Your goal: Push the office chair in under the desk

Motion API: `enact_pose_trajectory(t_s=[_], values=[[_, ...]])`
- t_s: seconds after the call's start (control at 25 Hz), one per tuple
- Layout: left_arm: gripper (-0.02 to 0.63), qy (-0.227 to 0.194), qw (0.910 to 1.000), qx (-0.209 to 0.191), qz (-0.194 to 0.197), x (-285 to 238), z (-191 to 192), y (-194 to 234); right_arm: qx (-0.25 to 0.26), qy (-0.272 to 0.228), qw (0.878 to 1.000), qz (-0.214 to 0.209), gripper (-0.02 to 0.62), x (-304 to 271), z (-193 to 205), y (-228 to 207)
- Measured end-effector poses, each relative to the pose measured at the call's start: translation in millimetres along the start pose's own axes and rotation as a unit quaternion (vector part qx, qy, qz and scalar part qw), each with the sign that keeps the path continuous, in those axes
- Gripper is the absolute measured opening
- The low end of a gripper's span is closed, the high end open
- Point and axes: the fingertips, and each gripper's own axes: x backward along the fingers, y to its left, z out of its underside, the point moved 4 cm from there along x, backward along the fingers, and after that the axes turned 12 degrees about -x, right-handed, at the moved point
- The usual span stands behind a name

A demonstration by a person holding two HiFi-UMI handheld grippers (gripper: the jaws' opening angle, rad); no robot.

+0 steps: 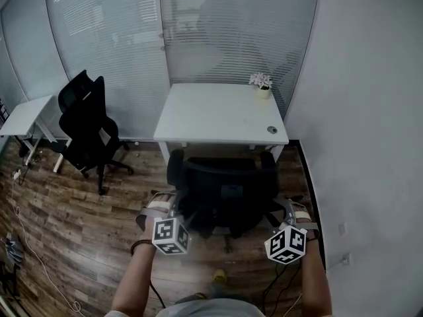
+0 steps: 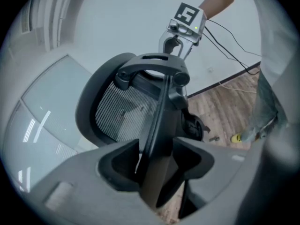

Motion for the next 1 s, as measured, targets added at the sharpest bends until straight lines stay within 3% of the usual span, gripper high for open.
enact_pose_trajectory(t_s=[0.8, 1.0], values=[[0.235, 0.006, 0.9998, 0.014, -0.010, -39, 19, 38, 0.006, -0.021, 1.000, -0.002, 0.184, -43, -11, -38], [0.261, -0.012, 0.9988, 0.048, -0.004, -35, 16, 38, -0.001, -0.039, 0.999, 0.003, 0.183, -36, -9, -39]])
